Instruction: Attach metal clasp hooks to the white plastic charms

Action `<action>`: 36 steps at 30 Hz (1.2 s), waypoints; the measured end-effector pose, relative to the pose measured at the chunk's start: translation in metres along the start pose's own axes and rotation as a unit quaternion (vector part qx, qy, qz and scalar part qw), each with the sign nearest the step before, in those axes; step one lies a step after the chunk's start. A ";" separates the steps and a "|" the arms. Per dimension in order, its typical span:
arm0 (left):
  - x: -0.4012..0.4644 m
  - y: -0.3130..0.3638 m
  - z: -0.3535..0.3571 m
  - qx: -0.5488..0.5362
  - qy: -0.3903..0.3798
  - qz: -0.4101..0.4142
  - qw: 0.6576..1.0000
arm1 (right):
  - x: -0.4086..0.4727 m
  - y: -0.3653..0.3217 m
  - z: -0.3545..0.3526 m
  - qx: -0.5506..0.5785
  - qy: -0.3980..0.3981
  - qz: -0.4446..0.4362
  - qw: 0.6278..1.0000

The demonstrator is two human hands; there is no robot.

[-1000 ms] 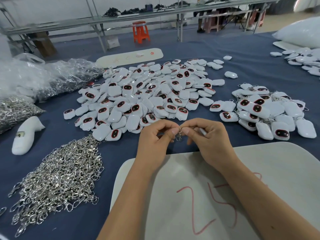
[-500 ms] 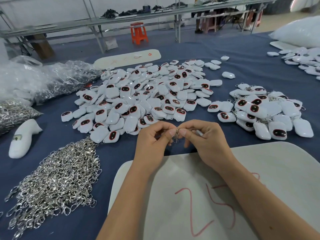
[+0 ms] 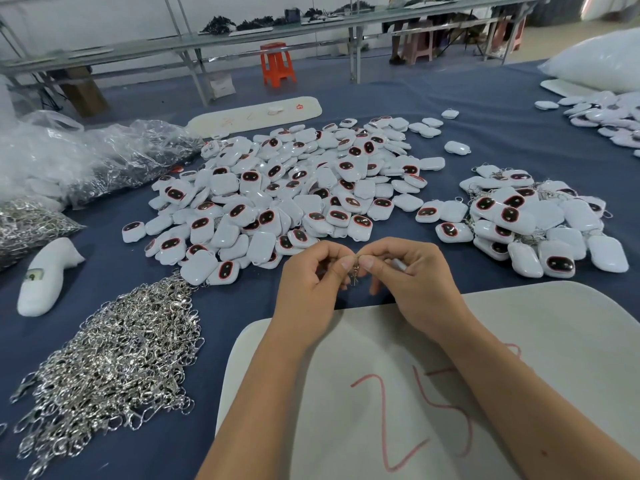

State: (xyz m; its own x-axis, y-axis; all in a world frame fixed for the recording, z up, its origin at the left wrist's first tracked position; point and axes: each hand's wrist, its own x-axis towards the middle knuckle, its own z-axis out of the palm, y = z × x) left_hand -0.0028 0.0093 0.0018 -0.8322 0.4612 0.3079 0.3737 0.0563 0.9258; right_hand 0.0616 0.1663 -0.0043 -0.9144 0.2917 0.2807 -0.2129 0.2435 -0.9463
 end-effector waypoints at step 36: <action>-0.004 0.004 0.013 0.162 0.084 0.093 0.979 | -0.005 -0.007 0.006 -0.086 0.052 -0.083 0.991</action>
State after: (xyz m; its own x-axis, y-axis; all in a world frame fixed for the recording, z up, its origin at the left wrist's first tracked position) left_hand 0.0077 0.0193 0.0011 -0.7825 0.3393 0.5221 0.6133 0.2747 0.7406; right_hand 0.0654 0.1580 0.0000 -0.8288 0.3262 0.4547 -0.2883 0.4476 -0.8465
